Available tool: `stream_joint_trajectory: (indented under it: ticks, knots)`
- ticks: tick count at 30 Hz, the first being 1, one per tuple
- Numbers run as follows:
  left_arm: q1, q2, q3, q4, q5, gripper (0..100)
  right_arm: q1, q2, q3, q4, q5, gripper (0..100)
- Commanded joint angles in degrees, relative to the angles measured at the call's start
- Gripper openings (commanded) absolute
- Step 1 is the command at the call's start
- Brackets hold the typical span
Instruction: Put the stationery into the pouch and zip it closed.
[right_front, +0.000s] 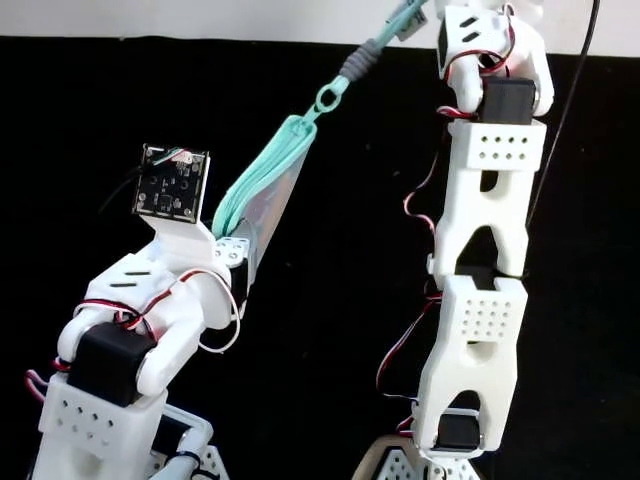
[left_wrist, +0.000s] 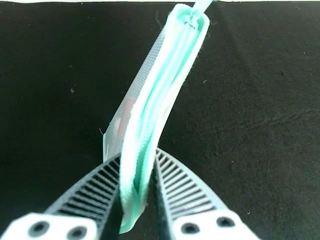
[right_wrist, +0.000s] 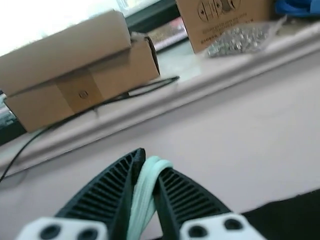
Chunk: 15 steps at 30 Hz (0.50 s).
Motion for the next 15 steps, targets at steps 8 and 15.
stream_joint_trajectory:
  ticks: [8,15]
  knots:
    - [-3.9,0.7,0.1,4.2,-0.2,1,4.6,-1.0,-3.1,20.6,9.7,39.0]
    - [-3.9,0.7,-7.6,4.2,-0.2,1,1.5,-1.0,-3.1,30.5,18.3,36.8]
